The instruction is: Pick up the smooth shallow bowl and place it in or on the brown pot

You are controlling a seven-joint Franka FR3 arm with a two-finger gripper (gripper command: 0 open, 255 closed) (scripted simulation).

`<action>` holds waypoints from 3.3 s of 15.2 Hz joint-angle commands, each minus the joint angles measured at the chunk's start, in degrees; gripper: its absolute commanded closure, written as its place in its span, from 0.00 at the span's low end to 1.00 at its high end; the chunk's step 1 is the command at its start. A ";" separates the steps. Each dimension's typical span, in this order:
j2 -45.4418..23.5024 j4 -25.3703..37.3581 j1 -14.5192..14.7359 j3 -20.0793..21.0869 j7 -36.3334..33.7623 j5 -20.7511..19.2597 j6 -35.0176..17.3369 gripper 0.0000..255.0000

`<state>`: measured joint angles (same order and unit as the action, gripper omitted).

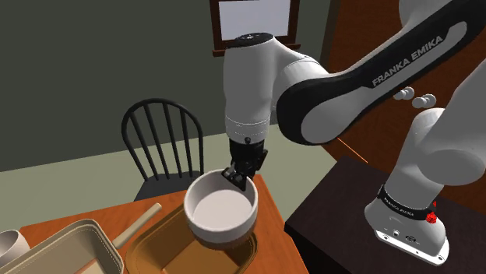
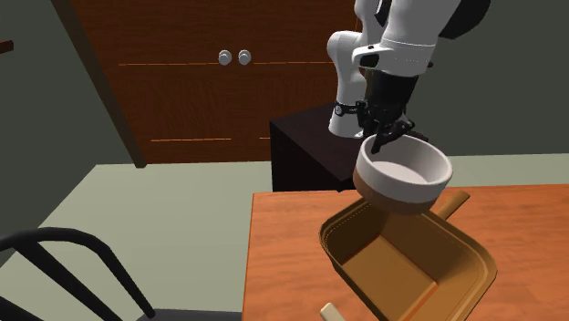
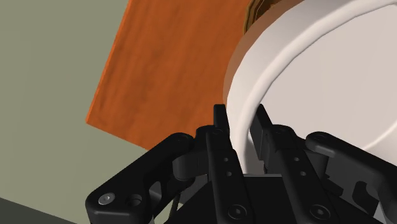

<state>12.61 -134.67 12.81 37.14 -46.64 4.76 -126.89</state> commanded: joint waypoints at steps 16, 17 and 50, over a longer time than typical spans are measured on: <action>-13.43 5.27 2.02 8.18 -17.76 -11.07 -4.64 1.00; -14.07 4.98 2.05 8.17 -18.29 -11.76 -5.35 1.00; -12.06 5.50 1.95 8.55 -17.10 -9.70 -3.50 0.00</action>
